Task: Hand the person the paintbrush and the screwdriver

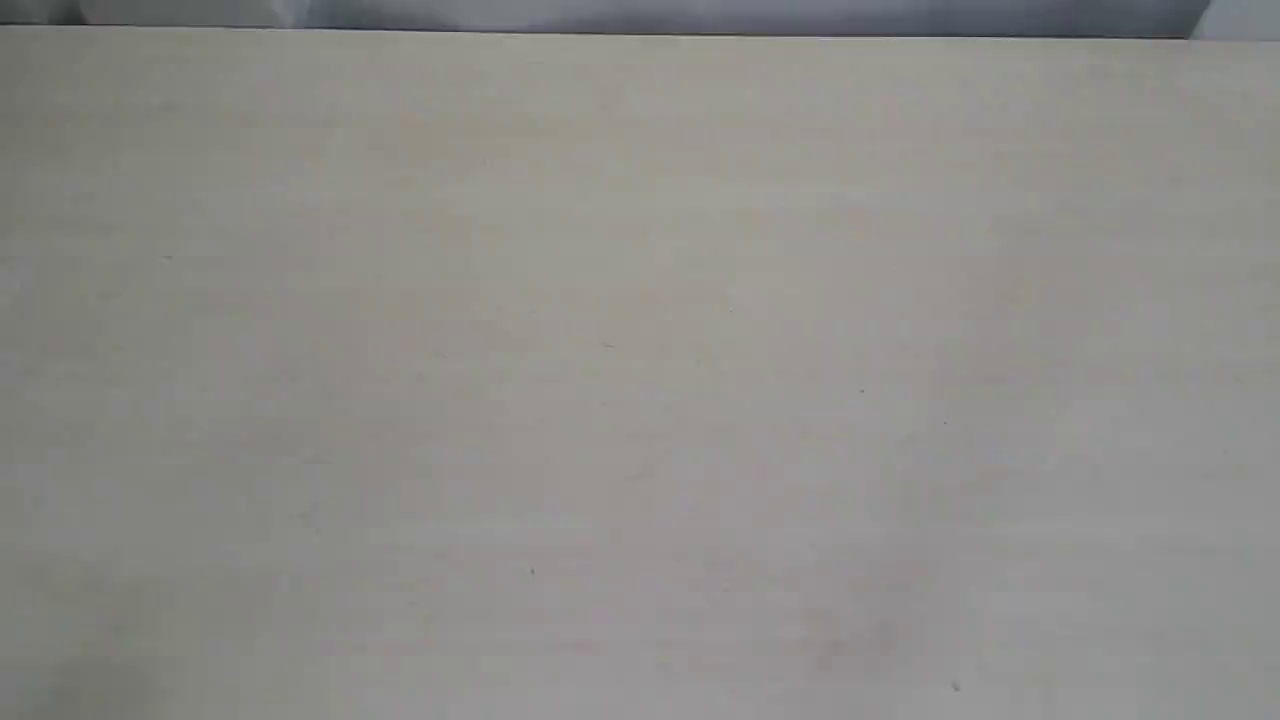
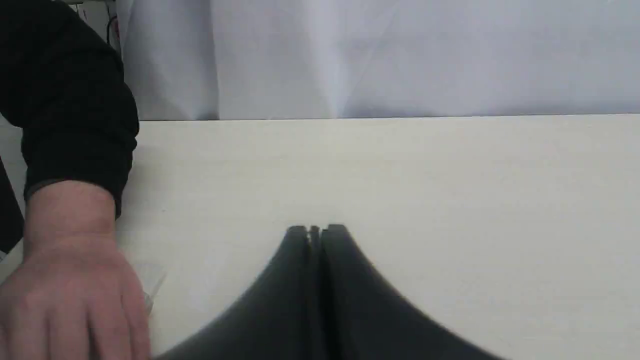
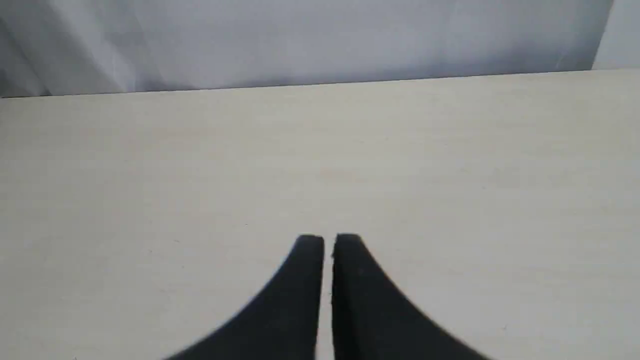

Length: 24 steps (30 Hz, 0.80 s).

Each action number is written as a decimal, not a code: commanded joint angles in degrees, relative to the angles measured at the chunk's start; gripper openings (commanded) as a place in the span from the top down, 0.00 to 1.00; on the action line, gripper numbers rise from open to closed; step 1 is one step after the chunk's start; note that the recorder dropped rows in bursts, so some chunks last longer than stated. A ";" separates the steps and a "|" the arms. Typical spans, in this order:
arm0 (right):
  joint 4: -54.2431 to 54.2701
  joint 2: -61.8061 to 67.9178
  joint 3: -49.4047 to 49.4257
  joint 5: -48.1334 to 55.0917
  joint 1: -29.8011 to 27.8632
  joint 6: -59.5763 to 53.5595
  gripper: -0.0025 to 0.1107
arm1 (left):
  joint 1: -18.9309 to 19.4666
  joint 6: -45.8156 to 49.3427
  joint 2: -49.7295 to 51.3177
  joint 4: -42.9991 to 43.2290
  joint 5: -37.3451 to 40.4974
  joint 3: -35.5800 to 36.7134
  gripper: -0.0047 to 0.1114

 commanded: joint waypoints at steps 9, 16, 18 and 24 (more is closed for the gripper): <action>-7.85 -0.32 9.01 -20.08 -0.47 -1.13 0.94 | -0.47 -0.12 -0.14 -0.05 -0.35 0.12 0.96; -8.49 -0.63 17.39 -33.37 -11.70 -1.53 0.94 | -0.47 -0.12 -0.14 -0.21 -0.32 0.12 0.96; -8.23 -0.63 19.11 -34.99 -16.29 -1.53 0.94 | -0.47 -0.12 -0.14 -0.21 -0.32 0.12 0.96; -5.65 -0.63 21.75 -35.70 -28.79 -1.30 0.94 | -0.47 -0.12 -0.14 -0.21 -0.32 0.12 0.96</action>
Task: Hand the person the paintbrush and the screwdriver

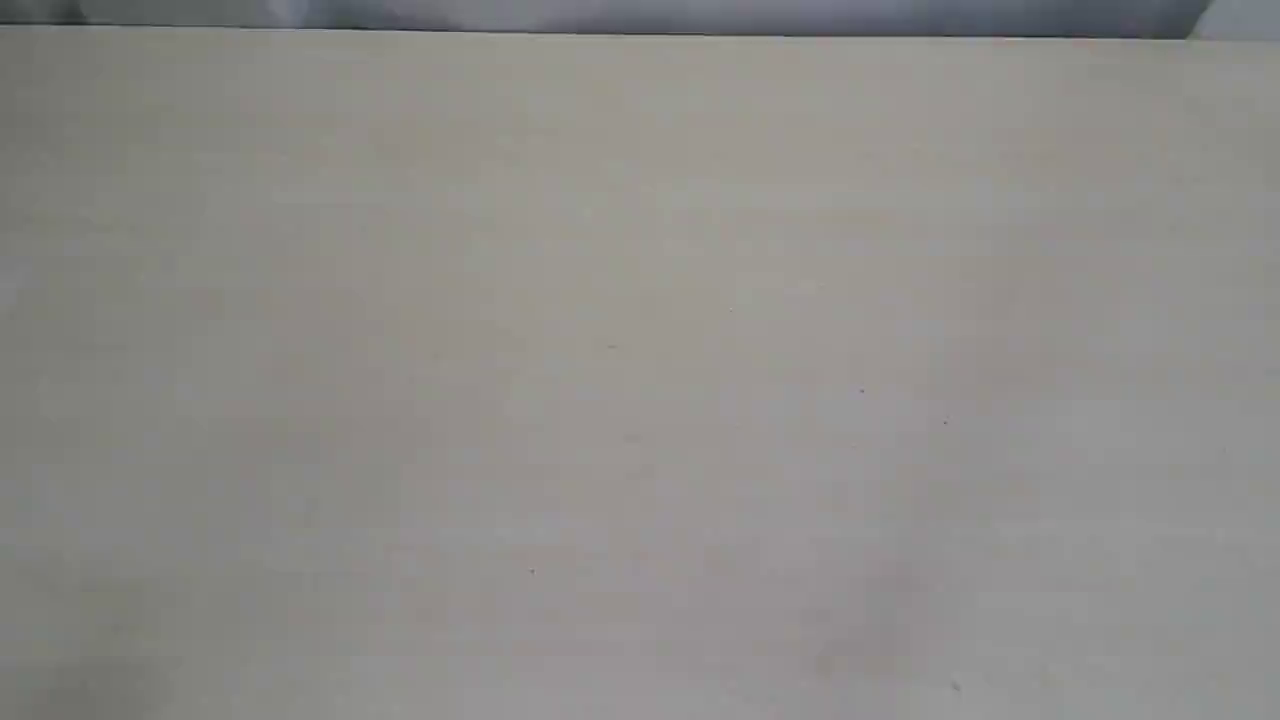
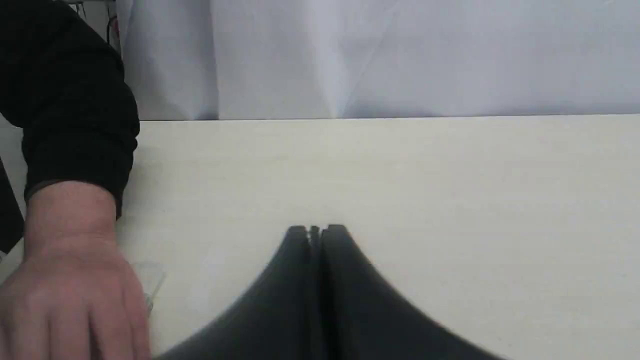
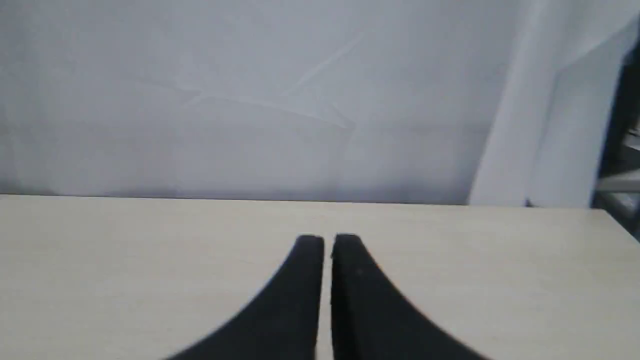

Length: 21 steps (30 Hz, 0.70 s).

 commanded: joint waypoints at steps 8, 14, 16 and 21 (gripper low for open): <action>3.05 -0.29 1.21 -0.97 -9.05 -2.03 0.94 | -0.47 -0.12 -0.14 -0.21 -0.32 0.12 0.96; 3.46 -0.29 1.66 -1.08 -8.93 -3.43 0.94 | -0.47 -0.12 -0.14 -0.21 -0.32 0.12 0.96; 3.46 -0.29 2.99 -3.04 -8.93 -3.40 0.94 | -0.47 -0.12 -0.14 -0.08 -0.47 0.12 0.96; 3.46 -0.29 9.69 -11.12 -8.93 -3.40 0.94 | -0.47 -0.12 -0.14 -0.19 -0.36 0.12 0.96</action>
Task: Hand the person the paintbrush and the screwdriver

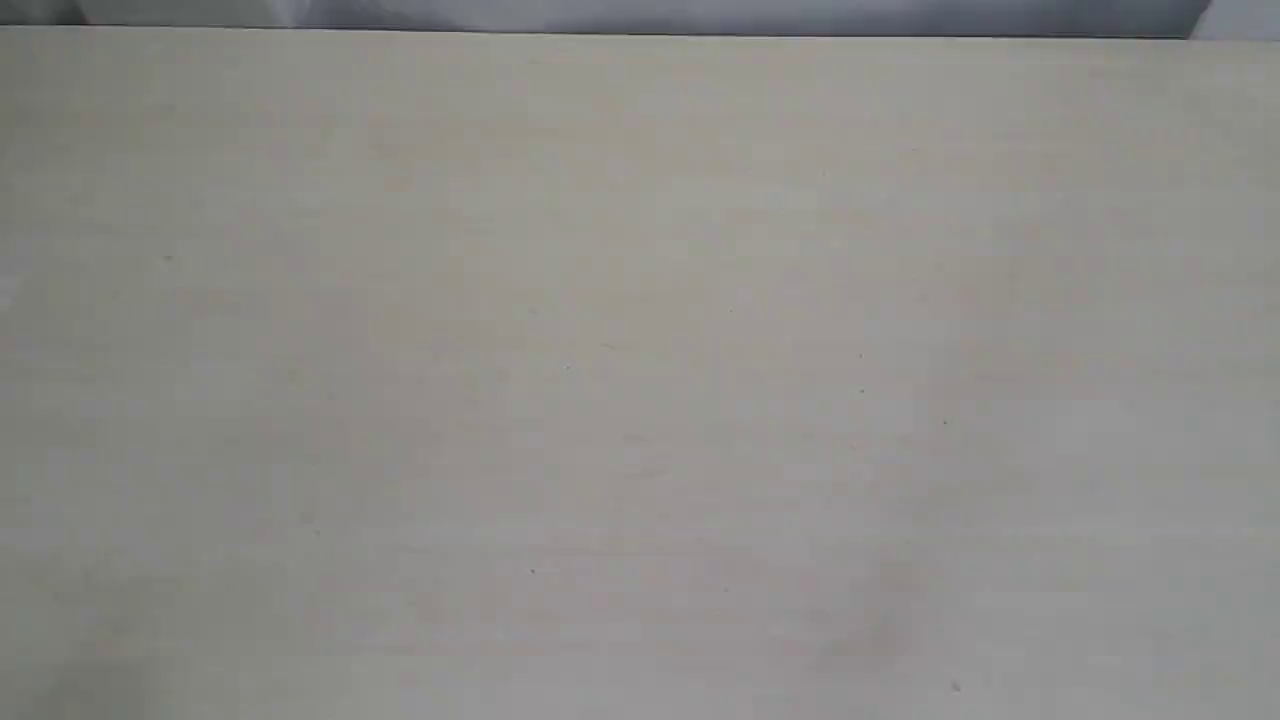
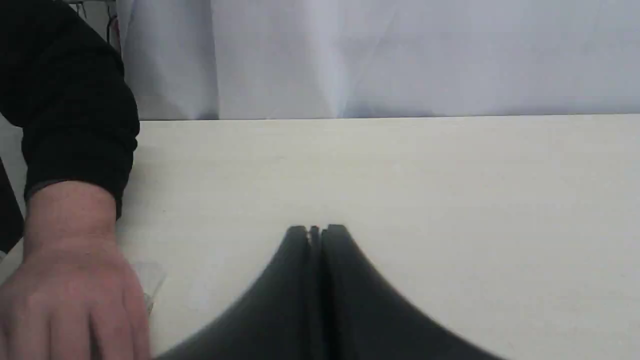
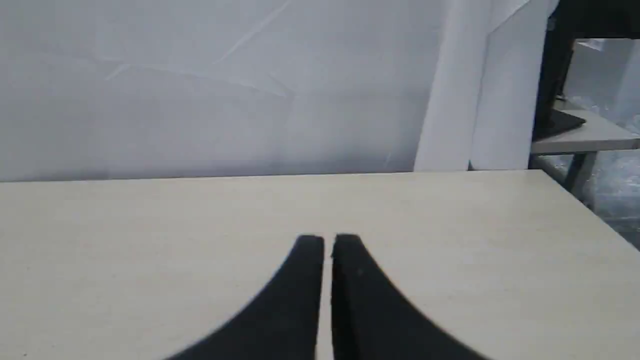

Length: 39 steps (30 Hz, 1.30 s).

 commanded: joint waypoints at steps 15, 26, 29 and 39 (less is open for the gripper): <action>0.14 -0.29 7.08 -7.82 -0.11 -6.42 0.94 | -0.47 -0.12 -0.14 -0.19 -0.36 0.12 0.96; 1.51 -0.29 13.00 -14.20 -0.11 -9.06 0.94 | -0.47 -0.12 -0.14 -0.19 -0.20 0.12 0.96; 2.10 -0.29 13.00 -14.14 -0.11 -9.07 0.94 | -0.47 -0.12 -0.14 -0.19 -0.31 0.12 0.96; 6.23 -0.29 13.00 -13.33 -0.11 -8.96 0.94 | -0.47 -0.12 -0.14 -0.19 -0.31 0.12 0.96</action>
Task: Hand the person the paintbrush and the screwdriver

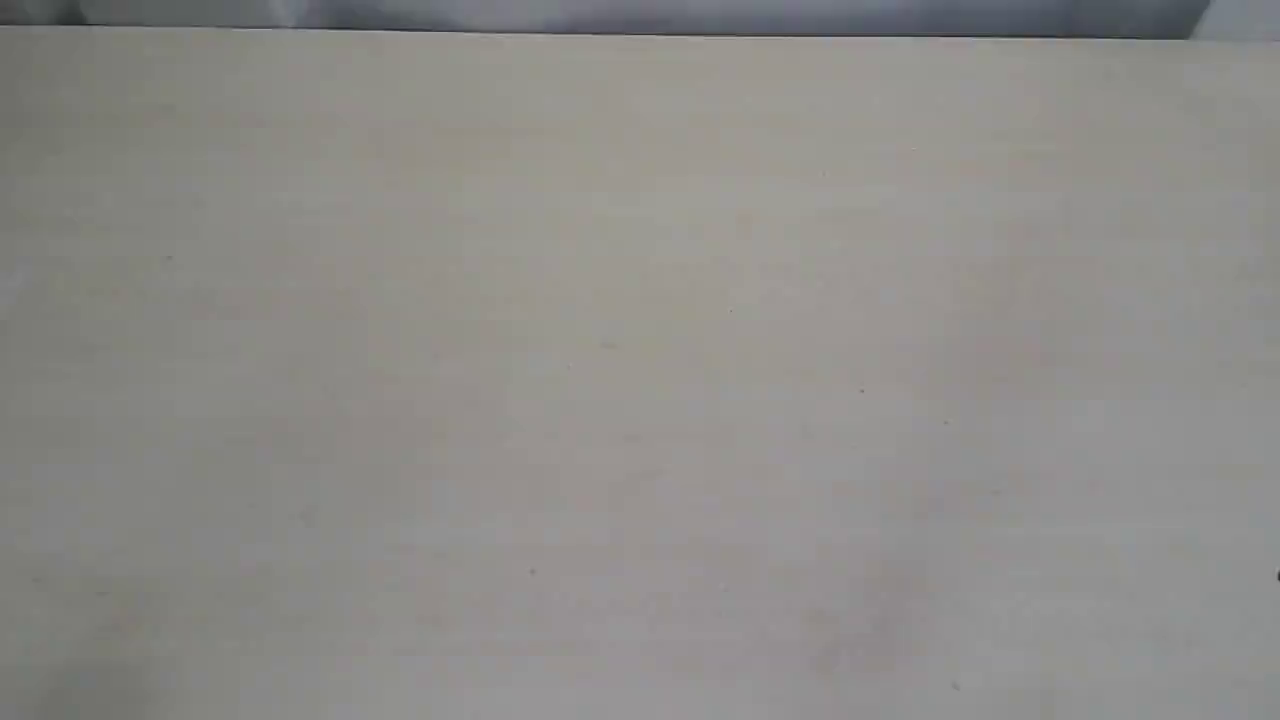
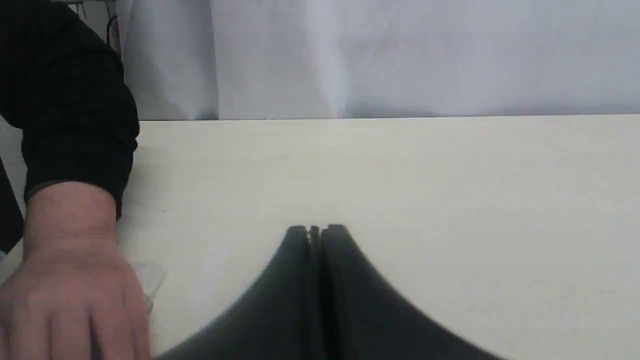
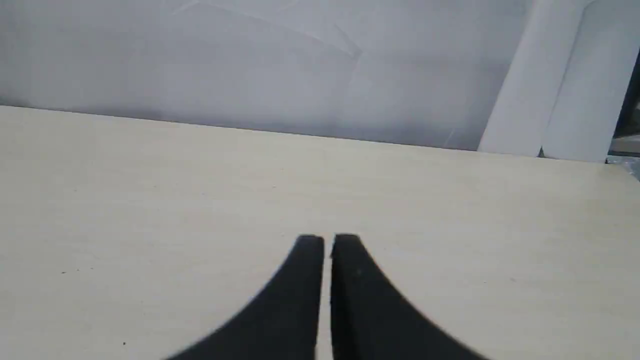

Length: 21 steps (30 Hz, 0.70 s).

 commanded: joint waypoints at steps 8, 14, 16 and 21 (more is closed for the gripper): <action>0.56 -0.20 0.74 -0.22 -0.11 -0.87 0.94 | -0.47 -0.12 -0.14 -0.19 -0.31 0.12 0.96; 14.83 -0.20 1.97 -0.58 -0.11 -16.45 0.94 | -0.47 -0.12 -0.14 -0.08 -0.45 0.12 0.96; 16.69 -0.20 1.97 -0.71 -0.11 -18.14 0.94 | -0.47 -0.12 -0.14 -0.08 -0.45 0.12 0.96; 16.69 -0.20 1.97 -0.61 -0.22 -18.14 0.94 | -0.47 -0.12 -0.14 -0.08 -0.35 0.12 0.96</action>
